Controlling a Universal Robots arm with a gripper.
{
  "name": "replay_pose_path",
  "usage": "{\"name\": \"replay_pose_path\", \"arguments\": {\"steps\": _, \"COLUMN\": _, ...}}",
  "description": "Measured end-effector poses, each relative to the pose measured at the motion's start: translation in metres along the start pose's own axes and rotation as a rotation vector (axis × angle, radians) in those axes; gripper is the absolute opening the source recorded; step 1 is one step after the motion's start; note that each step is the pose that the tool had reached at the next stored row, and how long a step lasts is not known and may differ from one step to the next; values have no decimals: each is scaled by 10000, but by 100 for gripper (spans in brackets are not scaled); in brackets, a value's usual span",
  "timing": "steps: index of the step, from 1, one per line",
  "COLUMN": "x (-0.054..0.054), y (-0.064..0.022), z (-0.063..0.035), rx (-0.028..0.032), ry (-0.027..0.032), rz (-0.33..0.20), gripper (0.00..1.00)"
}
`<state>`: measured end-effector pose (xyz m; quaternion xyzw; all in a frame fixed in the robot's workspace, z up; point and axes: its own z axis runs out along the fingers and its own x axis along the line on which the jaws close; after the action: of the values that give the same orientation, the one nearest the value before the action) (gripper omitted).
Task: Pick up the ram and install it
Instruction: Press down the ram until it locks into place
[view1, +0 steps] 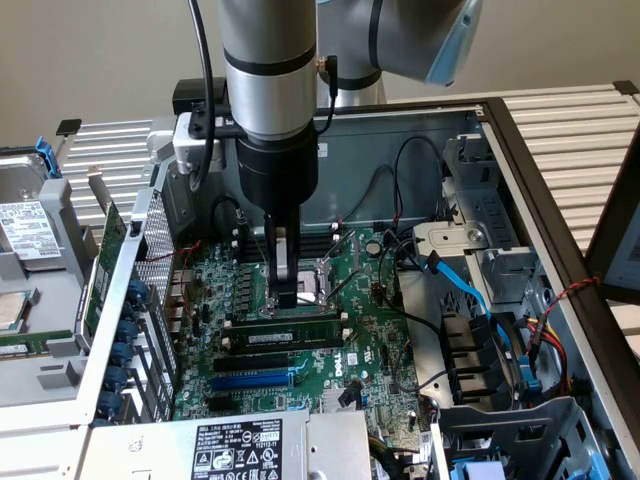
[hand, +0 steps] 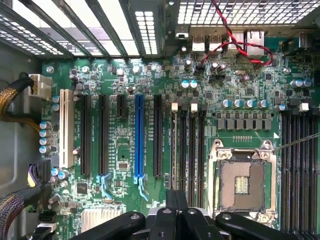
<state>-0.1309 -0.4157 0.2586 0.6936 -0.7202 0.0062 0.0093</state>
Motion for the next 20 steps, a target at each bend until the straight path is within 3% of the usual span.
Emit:
{"name": "replay_pose_path", "arguments": {"steps": 5, "x": -15, "y": 4, "z": 90, "rx": 1, "ry": 10, "rz": 1, "gripper": 11}}
{"name": "replay_pose_path", "arguments": {"steps": 10, "x": -63, "y": 13, "z": 157, "rx": 2, "ry": 85, "rz": 0, "gripper": 11}}
{"name": "replay_pose_path", "arguments": {"steps": 15, "x": -64, "y": 20, "z": 188, "rx": 2, "ry": 96, "rz": -1, "gripper": 11}}
{"name": "replay_pose_path", "arguments": {"steps": 20, "x": -64, "y": 21, "z": 209, "rx": 9, "ry": 174, "rz": 1, "gripper": 11}}
